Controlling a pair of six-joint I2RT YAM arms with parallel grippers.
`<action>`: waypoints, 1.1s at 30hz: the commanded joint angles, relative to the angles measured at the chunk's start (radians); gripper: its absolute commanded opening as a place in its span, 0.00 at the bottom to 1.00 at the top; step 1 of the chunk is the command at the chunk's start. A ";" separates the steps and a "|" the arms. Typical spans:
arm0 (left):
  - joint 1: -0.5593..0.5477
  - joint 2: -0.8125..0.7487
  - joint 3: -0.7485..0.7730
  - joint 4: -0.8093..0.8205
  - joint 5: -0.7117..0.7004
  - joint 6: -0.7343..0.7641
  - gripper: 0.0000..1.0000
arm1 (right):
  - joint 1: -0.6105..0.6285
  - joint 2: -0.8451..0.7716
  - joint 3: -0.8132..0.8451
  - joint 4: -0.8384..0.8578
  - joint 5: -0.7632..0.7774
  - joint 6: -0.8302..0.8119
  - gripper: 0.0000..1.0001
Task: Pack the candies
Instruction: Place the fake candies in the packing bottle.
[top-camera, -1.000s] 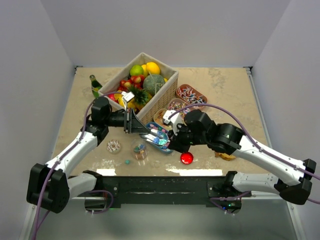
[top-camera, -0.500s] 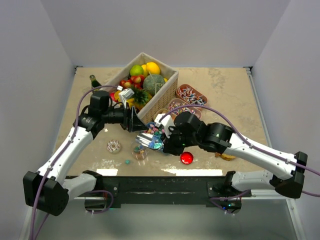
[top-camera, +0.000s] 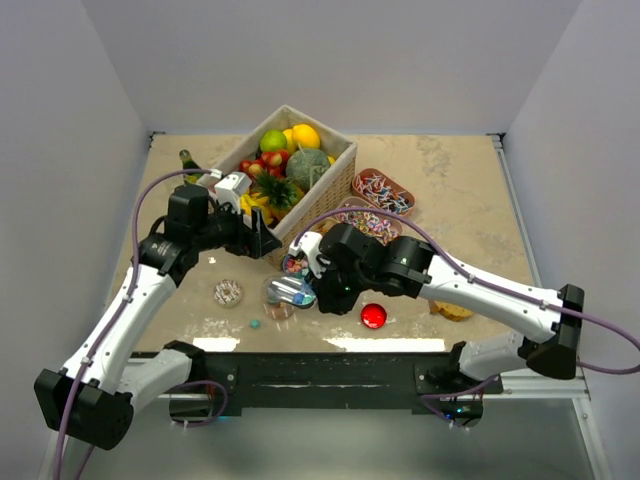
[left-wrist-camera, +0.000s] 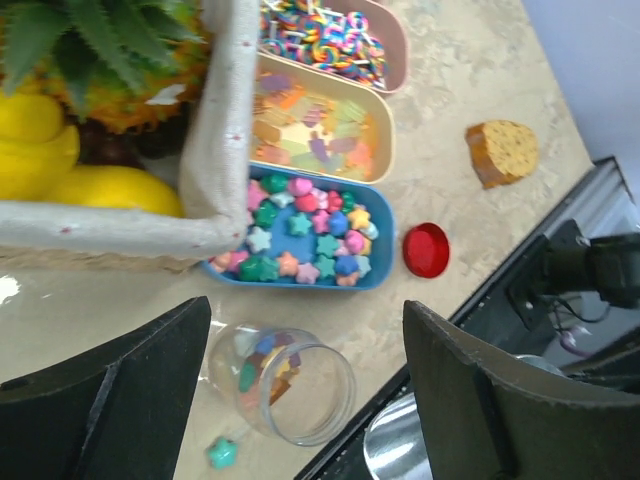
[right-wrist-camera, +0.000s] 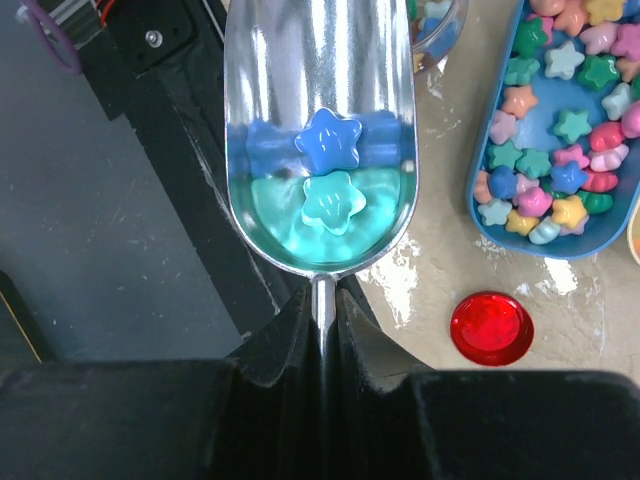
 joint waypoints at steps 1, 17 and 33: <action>0.007 -0.016 0.028 -0.004 -0.139 0.004 0.83 | 0.003 0.048 0.116 -0.101 0.024 0.034 0.00; 0.007 -0.044 -0.058 -0.010 -0.198 0.014 0.83 | 0.003 0.243 0.285 -0.310 0.047 0.082 0.00; 0.001 -0.136 -0.138 0.047 -0.023 0.050 0.83 | 0.000 0.368 0.452 -0.450 0.008 0.085 0.00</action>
